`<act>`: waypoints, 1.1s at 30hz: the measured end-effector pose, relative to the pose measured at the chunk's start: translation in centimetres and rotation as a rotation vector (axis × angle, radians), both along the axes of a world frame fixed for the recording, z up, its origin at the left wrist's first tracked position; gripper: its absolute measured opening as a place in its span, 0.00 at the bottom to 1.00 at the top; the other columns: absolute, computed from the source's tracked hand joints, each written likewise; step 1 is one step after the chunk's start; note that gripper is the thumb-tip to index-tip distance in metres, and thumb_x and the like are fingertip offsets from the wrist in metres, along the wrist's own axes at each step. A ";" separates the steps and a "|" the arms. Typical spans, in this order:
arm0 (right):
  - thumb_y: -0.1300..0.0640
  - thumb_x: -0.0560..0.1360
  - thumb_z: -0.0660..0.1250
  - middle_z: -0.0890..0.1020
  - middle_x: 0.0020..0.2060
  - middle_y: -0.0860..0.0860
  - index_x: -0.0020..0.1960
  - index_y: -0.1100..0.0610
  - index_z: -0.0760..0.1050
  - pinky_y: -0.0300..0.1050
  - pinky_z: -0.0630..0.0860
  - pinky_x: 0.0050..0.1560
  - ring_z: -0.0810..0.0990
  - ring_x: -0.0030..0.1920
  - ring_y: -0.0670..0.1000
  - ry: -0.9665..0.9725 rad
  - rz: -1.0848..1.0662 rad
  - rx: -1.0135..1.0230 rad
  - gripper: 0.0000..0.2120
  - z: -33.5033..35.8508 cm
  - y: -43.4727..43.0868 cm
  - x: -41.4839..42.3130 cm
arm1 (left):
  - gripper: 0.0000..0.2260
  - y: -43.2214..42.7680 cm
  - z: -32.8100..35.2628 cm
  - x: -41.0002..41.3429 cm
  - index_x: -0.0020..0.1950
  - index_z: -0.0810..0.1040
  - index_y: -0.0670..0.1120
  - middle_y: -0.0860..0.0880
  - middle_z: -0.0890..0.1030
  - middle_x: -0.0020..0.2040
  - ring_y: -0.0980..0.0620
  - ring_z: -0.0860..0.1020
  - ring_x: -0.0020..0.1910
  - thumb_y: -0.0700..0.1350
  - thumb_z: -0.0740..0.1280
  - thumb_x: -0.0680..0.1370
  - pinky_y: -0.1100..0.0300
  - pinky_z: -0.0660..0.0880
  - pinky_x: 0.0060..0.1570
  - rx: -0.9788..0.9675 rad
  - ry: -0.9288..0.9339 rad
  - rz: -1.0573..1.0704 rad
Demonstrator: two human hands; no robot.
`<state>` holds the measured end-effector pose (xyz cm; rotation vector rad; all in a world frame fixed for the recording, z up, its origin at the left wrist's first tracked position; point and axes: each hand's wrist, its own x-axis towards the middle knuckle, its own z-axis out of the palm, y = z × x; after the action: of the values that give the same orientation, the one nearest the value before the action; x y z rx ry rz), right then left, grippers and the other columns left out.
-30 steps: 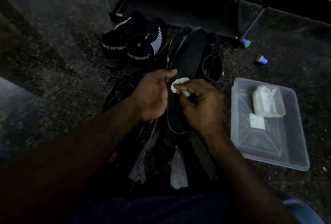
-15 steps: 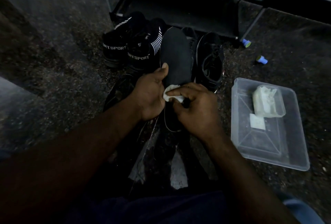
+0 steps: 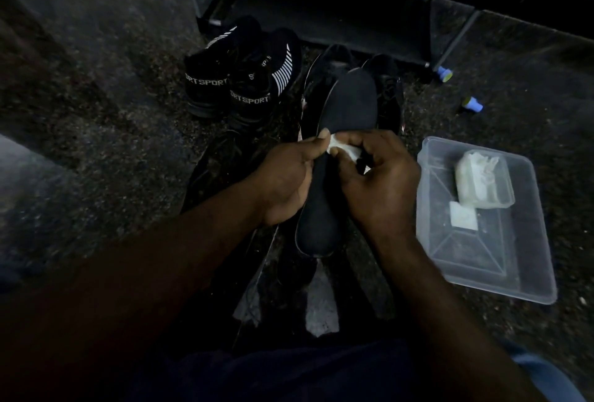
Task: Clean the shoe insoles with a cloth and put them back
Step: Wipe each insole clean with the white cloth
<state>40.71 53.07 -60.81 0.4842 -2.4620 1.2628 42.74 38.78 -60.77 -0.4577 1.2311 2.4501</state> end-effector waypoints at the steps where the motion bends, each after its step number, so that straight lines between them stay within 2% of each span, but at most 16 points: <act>1: 0.59 0.74 0.74 0.84 0.49 0.50 0.54 0.56 0.85 0.49 0.80 0.51 0.83 0.50 0.49 0.005 0.005 -0.006 0.09 -0.1 0.0 0.0 | 0.21 0.2 -0.2 0.0 0.72 0.75 0.40 0.41 0.80 0.68 0.45 0.79 0.68 0.52 0.58 0.87 0.50 0.73 0.71 -0.030 -0.011 -0.006; 4: 0.58 0.75 0.74 0.84 0.49 0.50 0.57 0.54 0.86 0.45 0.80 0.52 0.83 0.50 0.47 -0.013 0.030 0.011 0.10 -0.2 0.0 0.0 | 0.21 0.4 -0.8 -0.1 0.69 0.77 0.40 0.41 0.82 0.65 0.45 0.79 0.67 0.54 0.60 0.86 0.48 0.72 0.71 -0.097 -0.005 0.017; 7: 0.58 0.75 0.74 0.84 0.47 0.50 0.55 0.54 0.87 0.45 0.80 0.49 0.83 0.48 0.47 -0.015 0.058 0.019 0.09 -0.5 -0.3 0.2 | 0.19 0.2 -0.3 -0.3 0.64 0.78 0.39 0.43 0.85 0.58 0.49 0.83 0.59 0.52 0.58 0.87 0.56 0.79 0.60 -0.089 0.007 0.125; 8: 0.58 0.75 0.75 0.84 0.47 0.50 0.55 0.54 0.87 0.46 0.80 0.48 0.83 0.47 0.48 -0.011 0.074 0.026 0.09 -0.6 -0.5 0.4 | 0.20 0.0 0.0 -0.5 0.67 0.77 0.39 0.42 0.84 0.60 0.48 0.83 0.60 0.52 0.58 0.87 0.55 0.80 0.60 -0.062 0.002 0.156; 10: 0.58 0.76 0.74 0.83 0.45 0.49 0.54 0.54 0.87 0.48 0.81 0.46 0.82 0.45 0.48 -0.008 0.110 0.043 0.08 -0.6 -0.9 0.7 | 0.22 -0.6 0.4 -0.9 0.75 0.72 0.40 0.43 0.79 0.69 0.46 0.78 0.68 0.53 0.58 0.87 0.51 0.75 0.69 -0.012 -0.008 0.190; 12: 0.59 0.75 0.74 0.83 0.43 0.48 0.52 0.52 0.88 0.49 0.80 0.44 0.82 0.43 0.48 -0.018 0.141 0.046 0.08 -0.6 -1.2 1.1 | 0.23 -1.1 0.6 -1.1 0.77 0.71 0.43 0.44 0.76 0.73 0.47 0.76 0.71 0.54 0.59 0.86 0.52 0.72 0.72 0.014 -0.033 0.223; 16: 0.59 0.73 0.74 0.83 0.44 0.47 0.51 0.51 0.88 0.48 0.80 0.44 0.83 0.43 0.46 -0.059 0.195 0.062 0.08 -0.7 -1.2 1.3 | 0.23 -1.2 0.9 -0.8 0.75 0.73 0.42 0.42 0.79 0.70 0.46 0.81 0.64 0.55 0.58 0.86 0.55 0.82 0.57 0.063 -0.066 0.213; 17: 0.59 0.73 0.74 0.83 0.44 0.47 0.51 0.50 0.88 0.47 0.80 0.44 0.83 0.43 0.45 -0.066 0.204 0.067 0.09 -0.7 -1.1 1.2 | 0.23 -1.2 0.8 -0.8 0.75 0.73 0.42 0.42 0.79 0.69 0.46 0.81 0.63 0.55 0.57 0.86 0.55 0.82 0.56 0.059 -0.070 0.218; 21: 0.60 0.73 0.76 0.85 0.45 0.47 0.51 0.51 0.87 0.42 0.80 0.47 0.83 0.45 0.44 -0.033 0.174 0.071 0.09 -0.6 -0.8 1.0 | 0.23 -0.9 0.6 -0.7 0.76 0.71 0.42 0.41 0.78 0.71 0.44 0.77 0.69 0.54 0.57 0.87 0.49 0.74 0.70 0.030 -0.066 0.189; 24: 0.60 0.73 0.76 0.85 0.47 0.47 0.53 0.51 0.87 0.40 0.80 0.48 0.82 0.45 0.42 -0.019 0.070 0.039 0.09 -0.6 -0.2 0.3 | 0.21 -0.4 0.6 -0.6 0.77 0.71 0.44 0.43 0.78 0.72 0.46 0.77 0.69 0.52 0.58 0.87 0.47 0.73 0.71 0.025 -0.061 0.144; 28: 0.57 0.74 0.76 0.85 0.47 0.45 0.53 0.49 0.87 0.47 0.81 0.50 0.83 0.46 0.43 -0.076 0.004 -0.006 0.09 -0.7 0.8 -0.6 | 0.18 0.0 0.5 -0.4 0.77 0.69 0.43 0.45 0.80 0.68 0.51 0.80 0.66 0.46 0.60 0.87 0.53 0.76 0.67 -0.006 -0.015 0.121; 33: 0.55 0.75 0.76 0.86 0.47 0.43 0.53 0.49 0.87 0.41 0.81 0.50 0.83 0.47 0.41 -0.093 -0.058 -0.060 0.07 -0.2 0.9 -0.7 | 0.21 -0.4 0.9 0.0 0.76 0.72 0.43 0.42 0.80 0.69 0.45 0.80 0.66 0.33 0.54 0.84 0.49 0.76 0.68 -0.056 0.077 0.037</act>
<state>39.99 53.95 -60.97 0.3437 -2.4864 1.3605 42.78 38.43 -59.83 -0.4079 1.3364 2.4905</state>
